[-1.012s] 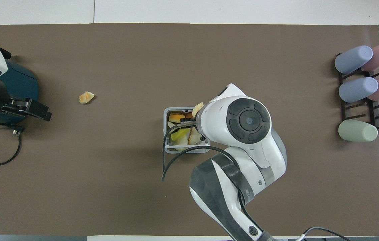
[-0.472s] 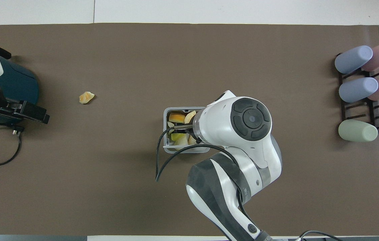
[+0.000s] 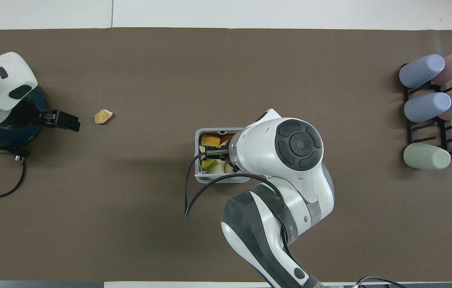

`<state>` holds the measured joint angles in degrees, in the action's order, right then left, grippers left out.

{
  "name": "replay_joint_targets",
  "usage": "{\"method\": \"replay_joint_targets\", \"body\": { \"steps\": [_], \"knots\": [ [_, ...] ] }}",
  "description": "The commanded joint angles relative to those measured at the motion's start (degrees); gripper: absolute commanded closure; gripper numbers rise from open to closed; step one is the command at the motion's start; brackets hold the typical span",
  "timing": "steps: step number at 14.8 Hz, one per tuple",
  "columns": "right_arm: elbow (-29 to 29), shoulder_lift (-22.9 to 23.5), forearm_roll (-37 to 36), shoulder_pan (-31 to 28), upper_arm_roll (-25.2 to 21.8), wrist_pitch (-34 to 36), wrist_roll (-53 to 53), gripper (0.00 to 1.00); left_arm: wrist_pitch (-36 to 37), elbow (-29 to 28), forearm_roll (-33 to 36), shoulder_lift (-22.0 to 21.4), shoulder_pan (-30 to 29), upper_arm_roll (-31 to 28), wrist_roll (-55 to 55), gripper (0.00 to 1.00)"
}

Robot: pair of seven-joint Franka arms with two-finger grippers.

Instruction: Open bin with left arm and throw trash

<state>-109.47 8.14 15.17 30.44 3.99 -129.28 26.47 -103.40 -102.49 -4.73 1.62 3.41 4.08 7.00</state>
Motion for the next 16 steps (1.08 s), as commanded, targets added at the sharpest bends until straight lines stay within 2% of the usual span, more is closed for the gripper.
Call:
{"method": "replay_joint_targets", "body": {
  "steps": [1, 7, 9, 11, 15, 16],
  "knots": [
    [-0.21, -0.84, 1.53, -0.47, -0.29, -0.27, -0.72, 0.00, -8.36, -2.63, 1.47, 5.21, 0.19, 0.14, 3.52, 0.00],
    [-0.39, -5.41, -0.48, -8.54, -0.56, 3.24, -1.24, 0.00, -26.82, -9.66, 3.50, 12.34, 0.19, 0.05, 8.56, 0.00],
    [-0.22, -6.03, -4.07, -10.48, -0.65, 5.34, -1.16, 0.00, -29.82, -8.96, 4.80, 15.68, 0.28, 0.05, 8.56, 0.00],
    [-0.21, -6.73, -9.61, -13.38, -0.56, 7.72, -1.07, 0.00, -30.80, -7.91, 7.53, 17.27, 0.10, 0.05, 8.64, 0.00],
    [-2.49, -7.00, -10.69, -19.00, -0.47, 7.91, -1.51, 0.00, -34.05, -7.81, 8.59, 19.56, -0.07, 0.05, 8.38, 0.00],
    [-3.98, -6.91, -10.69, -20.06, -0.47, 7.47, -1.60, 0.00, -34.14, -7.90, 8.59, 19.56, -0.07, 0.05, 8.21, 0.07]
  ]
}}
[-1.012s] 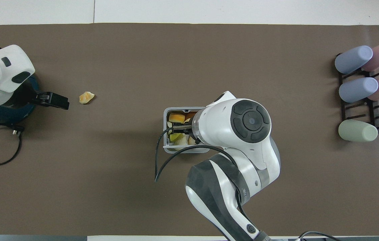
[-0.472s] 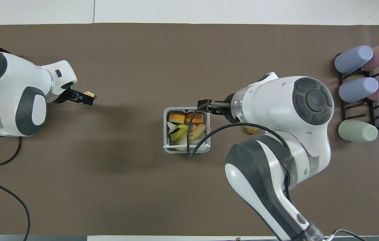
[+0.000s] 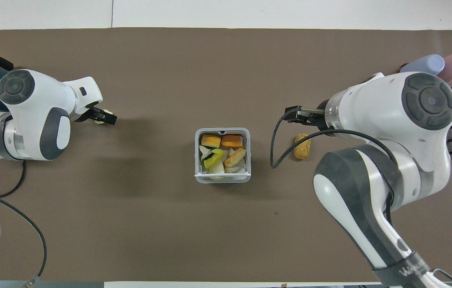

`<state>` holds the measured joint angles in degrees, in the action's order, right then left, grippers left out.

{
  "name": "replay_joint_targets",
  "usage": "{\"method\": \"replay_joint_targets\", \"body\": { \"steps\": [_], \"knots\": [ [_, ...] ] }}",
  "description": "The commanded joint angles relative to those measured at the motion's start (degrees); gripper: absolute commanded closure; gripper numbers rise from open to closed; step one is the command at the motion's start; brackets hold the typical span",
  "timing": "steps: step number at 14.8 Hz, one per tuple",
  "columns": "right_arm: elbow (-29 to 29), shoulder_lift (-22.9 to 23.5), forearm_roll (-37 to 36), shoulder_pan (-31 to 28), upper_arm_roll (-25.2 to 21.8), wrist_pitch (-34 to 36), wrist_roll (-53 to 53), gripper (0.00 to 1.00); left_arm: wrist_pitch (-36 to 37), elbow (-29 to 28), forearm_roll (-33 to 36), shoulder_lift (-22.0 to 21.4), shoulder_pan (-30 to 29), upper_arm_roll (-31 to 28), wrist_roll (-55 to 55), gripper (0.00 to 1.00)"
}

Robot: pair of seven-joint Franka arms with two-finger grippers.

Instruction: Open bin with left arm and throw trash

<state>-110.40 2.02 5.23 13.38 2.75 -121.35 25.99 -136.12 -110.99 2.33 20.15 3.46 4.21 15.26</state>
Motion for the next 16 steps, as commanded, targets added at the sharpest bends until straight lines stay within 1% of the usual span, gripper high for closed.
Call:
{"method": "replay_joint_targets", "body": {
  "steps": [1, 3, 4, 5, 6, 8, 10, 11, 12, 14, 15, 16],
  "knots": [
    [-5.59, -0.79, -0.75, -3.96, 0.77, -1.51, -1.73, 0.00, -1.60, 0.51, 1.54, 1.12, -0.03, 0.00, -0.23, 0.20],
    [-10.95, -0.53, -0.75, -4.24, 0.85, -7.03, -2.17, 0.00, -2.04, 0.51, 1.54, 1.47, -0.12, 0.00, -0.32, 0.52],
    [-12.80, 0.17, -0.75, -4.24, 0.85, -9.84, -2.00, 0.00, -2.04, 0.60, 1.54, 1.56, -0.12, 0.01, -0.24, 0.72],
    [-14.04, 0.96, -0.75, -4.41, 0.85, -12.83, -2.09, 0.00, -2.04, 0.60, 1.54, 1.56, -0.30, 0.01, -0.23, 0.89],
    [-14.66, 1.75, -0.75, -4.41, 0.85, -14.43, -2.17, 0.00, -2.04, 0.69, 1.54, 1.56, -0.38, 0.01, -0.15, 1.00],
    [-14.76, 4.64, -0.75, -4.41, 0.85, -15.67, -1.56, 0.00, -1.52, 1.04, 1.45, 1.56, -0.56, 0.01, 0.03, 1.00],
    [-14.76, 8.77, -0.66, -3.98, 0.85, -20.40, -0.95, 0.00, 1.27, 3.14, 0.57, 1.56, -0.39, 0.09, -0.58, 1.00],
    [-14.76, 10.35, -0.66, -3.54, 0.85, -21.64, -0.42, 0.00, 5.65, 5.50, -1.61, 1.30, 0.14, 0.09, -1.63, 1.00],
    [-14.93, 10.89, -0.66, -3.27, 0.94, -21.74, 0.71, 0.00, 11.08, 9.35, -4.15, 1.03, 0.49, 0.18, -3.47, 1.00],
    [-14.84, 10.99, -0.75, -1.43, 0.94, -21.56, 2.91, 0.00, 22.95, 18.23, -6.98, 0.85, 3.03, 0.27, -8.64, 1.00],
    [-14.84, 10.90, -0.75, -1.34, 0.94, -21.47, 3.27, 0.00, 27.79, 21.66, -8.64, 0.68, 4.43, 0.36, -12.50, 1.00],
    [-14.84, 10.90, -0.66, -1.08, 0.94, -21.30, 3.62, 0.00, 30.71, 23.52, -9.96, 0.24, 6.62, 0.44, -16.72, 1.00]
  ]
}}
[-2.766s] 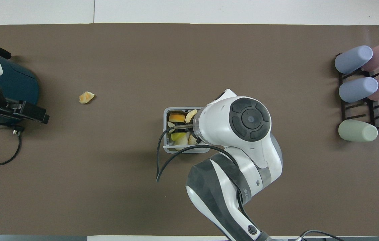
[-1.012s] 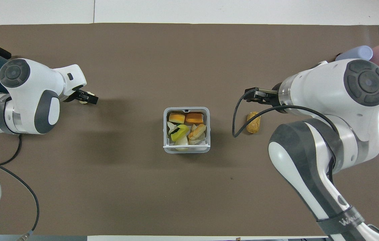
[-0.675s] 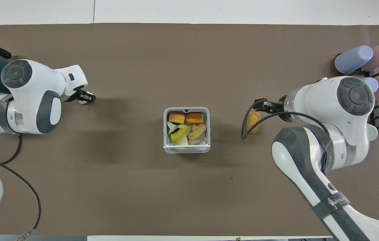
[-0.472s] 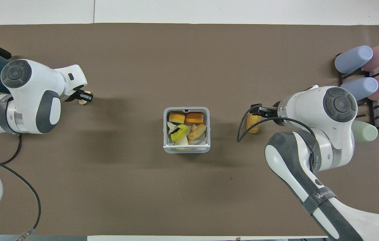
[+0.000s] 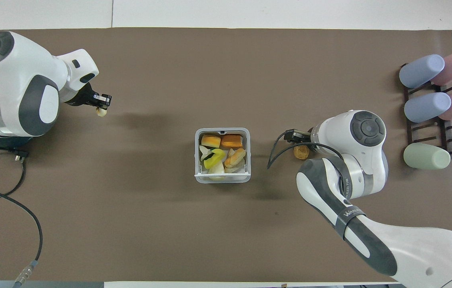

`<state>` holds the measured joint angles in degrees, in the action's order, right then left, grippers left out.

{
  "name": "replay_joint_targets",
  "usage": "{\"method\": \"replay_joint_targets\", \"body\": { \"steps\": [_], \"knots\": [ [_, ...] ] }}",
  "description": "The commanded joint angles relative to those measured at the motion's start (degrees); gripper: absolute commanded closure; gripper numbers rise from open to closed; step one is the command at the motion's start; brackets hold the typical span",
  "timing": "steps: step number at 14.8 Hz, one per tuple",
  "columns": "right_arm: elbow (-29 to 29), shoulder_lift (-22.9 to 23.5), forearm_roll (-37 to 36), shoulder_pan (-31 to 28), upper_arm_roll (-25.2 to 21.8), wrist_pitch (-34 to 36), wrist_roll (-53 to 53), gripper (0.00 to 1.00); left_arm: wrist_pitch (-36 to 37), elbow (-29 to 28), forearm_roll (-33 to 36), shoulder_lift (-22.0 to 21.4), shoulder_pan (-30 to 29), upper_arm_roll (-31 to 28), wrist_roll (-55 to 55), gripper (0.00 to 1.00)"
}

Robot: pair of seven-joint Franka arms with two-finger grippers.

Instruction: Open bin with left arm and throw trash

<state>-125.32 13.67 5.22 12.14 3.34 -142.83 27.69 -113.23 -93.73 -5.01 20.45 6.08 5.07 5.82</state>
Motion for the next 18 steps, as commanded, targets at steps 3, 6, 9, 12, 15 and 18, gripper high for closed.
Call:
{"method": "replay_joint_targets", "body": {
  "steps": [3, 6, 9, 12, 15, 18],
  "knots": [
    [0.07, -1.01, -0.74, 0.61, 0.26, 0.97, 1.93, 0.00, 8.20, 6.37, -4.83, -2.87, 12.35, 0.38, -20.54, 1.00],
    [0.07, -1.19, -1.96, 0.52, 0.17, 1.32, 1.23, 0.63, 1.90, 2.70, -4.92, -4.27, 20.18, 0.38, -29.44, 1.00],
    [0.25, -1.28, -3.02, -0.09, 0.17, 1.94, 1.22, 1.00, -5.49, -6.52, -4.83, -7.52, 24.50, 0.29, -31.22, 1.00],
    [0.60, -2.41, -3.02, -0.18, 0.17, 2.11, 1.14, 1.00, -8.84, -10.06, -4.74, -7.53, 26.53, 0.29, -31.31, 1.00],
    [1.39, -5.92, -3.02, -0.27, 0.17, 4.83, 1.40, 1.00, -9.46, -10.95, -4.74, -7.70, 26.53, 0.29, -31.22, 1.00],
    [1.65, -11.10, -3.02, -0.10, 0.26, 8.69, 1.49, 1.00, -8.77, -9.72, -4.83, -7.53, 26.53, 0.29, -31.74, 0.00]
  ]
}}
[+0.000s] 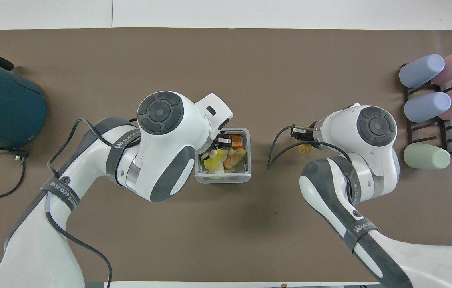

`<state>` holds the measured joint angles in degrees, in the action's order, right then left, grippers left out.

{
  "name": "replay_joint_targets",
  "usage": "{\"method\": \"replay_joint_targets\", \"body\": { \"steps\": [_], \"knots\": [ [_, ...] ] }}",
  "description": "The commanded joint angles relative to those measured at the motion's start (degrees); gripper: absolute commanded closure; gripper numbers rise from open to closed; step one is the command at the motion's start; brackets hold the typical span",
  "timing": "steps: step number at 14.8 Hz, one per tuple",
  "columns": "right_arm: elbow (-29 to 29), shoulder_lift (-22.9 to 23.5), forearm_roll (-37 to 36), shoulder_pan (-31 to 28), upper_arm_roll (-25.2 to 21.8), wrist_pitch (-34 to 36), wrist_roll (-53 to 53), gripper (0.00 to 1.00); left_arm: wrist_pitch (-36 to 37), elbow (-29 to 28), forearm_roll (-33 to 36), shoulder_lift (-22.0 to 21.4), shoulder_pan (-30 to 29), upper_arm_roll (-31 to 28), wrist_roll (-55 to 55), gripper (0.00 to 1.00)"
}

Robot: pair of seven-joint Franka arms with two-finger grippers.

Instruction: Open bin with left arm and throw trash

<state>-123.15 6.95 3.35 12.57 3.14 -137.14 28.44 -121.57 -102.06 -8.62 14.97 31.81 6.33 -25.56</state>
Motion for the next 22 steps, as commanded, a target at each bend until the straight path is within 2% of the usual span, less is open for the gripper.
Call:
{"method": "replay_joint_targets", "body": {
  "steps": [1, 2, 4, 7, 9, 14, 17, 19, 22],
  "knots": [
    [-0.43, -6.40, -1.15, -0.44, 0.55, 5.11, 0.39, 1.00, 0.19, -0.78, -1.22, -2.22, 0.71, -0.97, -1.32, 0.00],
    [-0.43, -8.42, -1.15, -0.27, 0.47, 7.22, 0.30, 1.00, 1.59, -0.25, -1.22, -2.57, 0.36, -0.97, -1.33, 0.00],
    [-0.25, -14.13, -1.07, -0.62, 0.38, 12.85, -0.93, 1.00, 9.05, 5.27, -1.22, -3.10, -0.52, -1.40, -1.25, 0.00],
    [1.06, -16.88, -1.07, -0.44, 0.38, 18.30, -1.02, 1.00, 8.81, 4.59, -1.22, -3.71, -0.53, -1.41, -1.51, 0.00],
    [1.16, -17.67, -1.07, -0.18, 0.46, 19.45, -1.02, 1.00, 8.63, 3.97, -1.22, -3.89, -0.26, -1.41, -2.03, 0.00],
    [0.98, -17.76, -0.98, 0.08, 0.47, 19.28, -0.94, 1.00, 7.31, 2.65, -1.22, -4.42, -0.08, -1.41, -3.00, 0.00],
    [0.98, -17.50, -0.01, 0.35, 0.81, 17.71, -0.94, 1.00, 8.45, 4.31, -1.22, -4.42, -1.04, -1.49, -2.92, 0.00],
    [1.07, -16.62, 1.04, 3.84, 0.82, 13.68, -0.85, 1.00, 11.43, 6.33, -1.04, -5.38, -4.19, -2.19, -2.39, 0.00],
    [2.99, -12.50, 2.71, 8.77, 0.82, 7.51, -0.24, 1.00, 16.88, 8.89, -0.43, -7.83, -11.49, -2.20, 0.49, 0.00]
  ]
}}
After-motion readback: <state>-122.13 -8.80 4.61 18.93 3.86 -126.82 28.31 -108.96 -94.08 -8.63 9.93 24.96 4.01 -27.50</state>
